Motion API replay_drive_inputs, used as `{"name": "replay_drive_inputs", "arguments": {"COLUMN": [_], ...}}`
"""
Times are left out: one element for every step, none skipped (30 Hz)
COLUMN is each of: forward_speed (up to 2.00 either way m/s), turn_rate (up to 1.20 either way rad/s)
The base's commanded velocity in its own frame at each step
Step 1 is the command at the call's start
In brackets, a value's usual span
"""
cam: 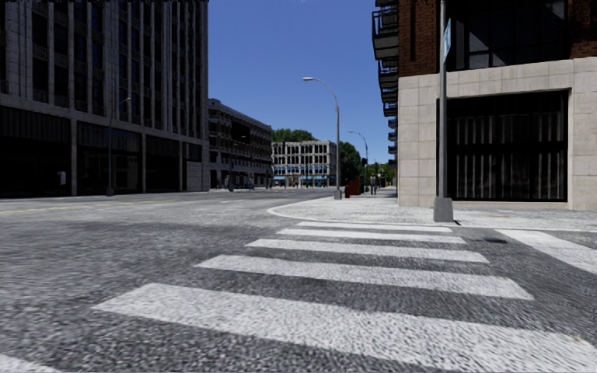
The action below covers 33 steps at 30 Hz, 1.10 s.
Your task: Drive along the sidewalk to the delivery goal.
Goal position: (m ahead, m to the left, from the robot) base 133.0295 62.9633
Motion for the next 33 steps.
{"name": "replay_drive_inputs", "arguments": {"forward_speed": [2.0, 2.0, 2.0, 2.0, 2.0, 2.0, 2.0, 2.0, 2.0, 2.0, 2.0, 2.0, 2.0, 2.0, 2.0, 2.0, 2.0, 2.0, 2.0, 2.0, 2.0, 2.0, 2.0, 2.0, 2.0, 2.0, 2.0, 2.0, 2.0, 2.0, 2.0, 2.0, 2.0], "turn_rate": [-0.59, -0.59, -0.59, -0.58, -0.58, -0.55, -0.54, -0.54, -0.53, -0.49, -0.41, -0.29, -0.22, -0.22, -0.1, 0.0, 0.0, 0.0, 0.0, 0.0, 0.0, 0.0, 0.0, 0.0, 0.0, 0.0, 0.0, 0.0, 0.0, 0.0, 0.0, 0.0, 0.0]}}
